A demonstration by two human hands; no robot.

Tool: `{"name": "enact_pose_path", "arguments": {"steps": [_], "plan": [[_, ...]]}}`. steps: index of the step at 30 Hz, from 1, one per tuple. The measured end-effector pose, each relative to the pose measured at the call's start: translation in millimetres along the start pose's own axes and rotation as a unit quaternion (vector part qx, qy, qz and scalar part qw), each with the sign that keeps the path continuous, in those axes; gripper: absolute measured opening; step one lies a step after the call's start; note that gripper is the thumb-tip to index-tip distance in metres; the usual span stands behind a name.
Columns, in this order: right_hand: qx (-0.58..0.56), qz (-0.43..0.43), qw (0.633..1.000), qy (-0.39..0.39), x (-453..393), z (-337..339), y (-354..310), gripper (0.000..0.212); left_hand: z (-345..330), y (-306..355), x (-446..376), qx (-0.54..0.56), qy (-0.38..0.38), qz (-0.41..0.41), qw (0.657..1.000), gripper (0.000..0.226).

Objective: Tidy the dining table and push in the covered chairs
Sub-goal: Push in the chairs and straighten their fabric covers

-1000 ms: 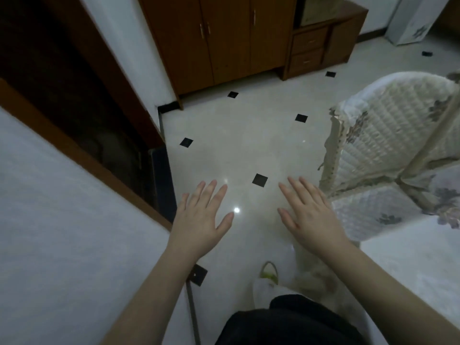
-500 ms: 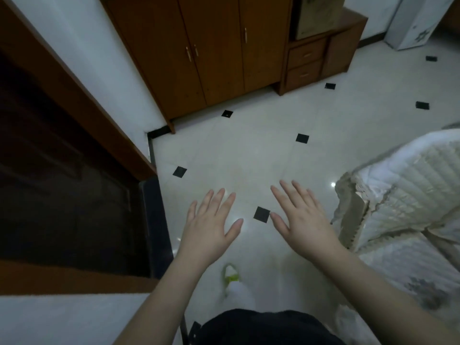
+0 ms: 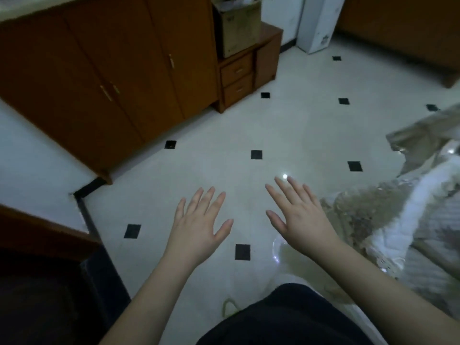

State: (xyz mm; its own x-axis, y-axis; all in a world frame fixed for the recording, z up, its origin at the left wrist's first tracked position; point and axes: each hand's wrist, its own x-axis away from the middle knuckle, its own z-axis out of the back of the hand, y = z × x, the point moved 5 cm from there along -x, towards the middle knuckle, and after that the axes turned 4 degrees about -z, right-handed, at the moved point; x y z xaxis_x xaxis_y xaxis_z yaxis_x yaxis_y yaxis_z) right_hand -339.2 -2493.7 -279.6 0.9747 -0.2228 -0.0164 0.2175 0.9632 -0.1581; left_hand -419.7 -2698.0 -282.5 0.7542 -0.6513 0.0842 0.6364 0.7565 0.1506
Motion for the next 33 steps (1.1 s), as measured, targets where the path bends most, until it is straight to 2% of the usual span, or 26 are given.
{"name": "enact_pose_path", "arguments": {"steps": [9,17,27,33], "plan": [[-0.023,-0.139,0.989,0.051,-114.3,7.3,102.7,0.059,30.1,45.9,-217.3,-0.017,0.012,-0.151,0.988,0.065],[-0.048,-0.209,0.974,0.072,-230.1,27.6,212.4,0.056,49.0,82.2,-388.3,-0.029,-0.015,-0.18,0.983,0.064],[-0.03,-0.279,0.955,0.092,-348.6,43.1,327.5,0.056,40.1,138.5,-584.7,-0.018,-0.008,-0.282,0.959,0.067],[0.017,-0.339,0.937,0.079,-432.9,51.5,400.9,0.058,36.9,170.6,-719.5,0.002,0.004,-0.346,0.938,0.066]]}}
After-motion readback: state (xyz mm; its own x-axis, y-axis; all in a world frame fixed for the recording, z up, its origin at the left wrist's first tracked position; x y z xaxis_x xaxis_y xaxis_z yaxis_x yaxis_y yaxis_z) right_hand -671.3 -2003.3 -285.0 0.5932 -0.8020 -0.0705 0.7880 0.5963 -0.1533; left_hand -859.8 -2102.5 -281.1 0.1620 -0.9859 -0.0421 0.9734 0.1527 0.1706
